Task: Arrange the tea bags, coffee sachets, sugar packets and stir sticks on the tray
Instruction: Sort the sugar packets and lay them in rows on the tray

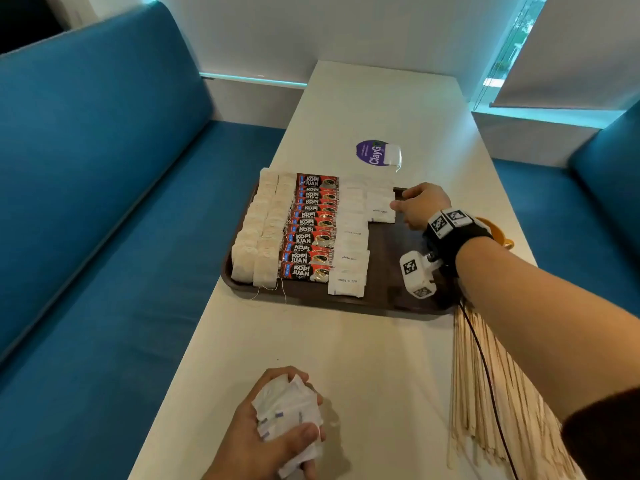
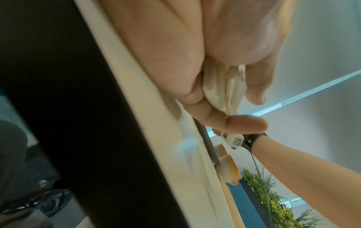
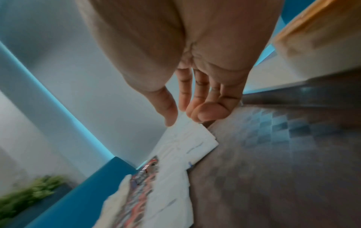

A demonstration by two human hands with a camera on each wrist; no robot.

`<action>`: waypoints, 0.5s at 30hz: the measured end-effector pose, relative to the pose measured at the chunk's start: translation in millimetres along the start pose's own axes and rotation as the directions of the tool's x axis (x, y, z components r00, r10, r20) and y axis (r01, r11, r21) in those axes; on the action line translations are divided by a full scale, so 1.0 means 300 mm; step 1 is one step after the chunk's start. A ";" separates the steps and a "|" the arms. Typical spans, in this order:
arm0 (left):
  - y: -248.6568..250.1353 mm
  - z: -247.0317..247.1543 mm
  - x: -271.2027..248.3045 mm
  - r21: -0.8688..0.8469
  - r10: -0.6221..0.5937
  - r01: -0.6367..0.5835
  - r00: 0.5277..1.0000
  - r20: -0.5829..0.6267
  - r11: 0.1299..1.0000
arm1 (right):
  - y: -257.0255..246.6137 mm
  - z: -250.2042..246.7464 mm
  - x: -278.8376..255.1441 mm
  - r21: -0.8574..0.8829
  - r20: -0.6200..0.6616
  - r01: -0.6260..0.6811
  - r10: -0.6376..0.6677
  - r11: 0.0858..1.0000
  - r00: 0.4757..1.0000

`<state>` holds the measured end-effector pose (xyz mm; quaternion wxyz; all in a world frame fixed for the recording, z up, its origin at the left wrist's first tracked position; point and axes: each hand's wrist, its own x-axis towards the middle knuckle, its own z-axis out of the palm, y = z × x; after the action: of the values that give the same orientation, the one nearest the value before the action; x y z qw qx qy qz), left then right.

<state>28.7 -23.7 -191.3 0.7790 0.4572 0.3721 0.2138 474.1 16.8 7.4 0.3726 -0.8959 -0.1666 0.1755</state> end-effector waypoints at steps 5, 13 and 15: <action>0.348 0.173 -0.146 -0.128 0.014 0.041 0.916 0.400 0.991 | -0.018 -0.095 -0.364 0.123 0.113 0.138 -0.152 0.983 0.982; 0.341 0.167 -0.143 -0.143 0.144 -0.097 0.917 0.372 0.985 | 0.174 0.056 -0.920 0.336 0.352 0.090 -0.214 0.938 0.911; 0.356 0.175 -0.154 -0.098 0.121 -0.092 0.929 0.350 0.991 | 0.202 0.093 -0.993 0.373 0.376 0.057 -0.207 0.926 0.903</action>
<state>41.1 -31.4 -64.4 0.8382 0.4762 0.1913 0.1843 208.9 -134.5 1.5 0.4955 -0.7439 -0.2678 0.3598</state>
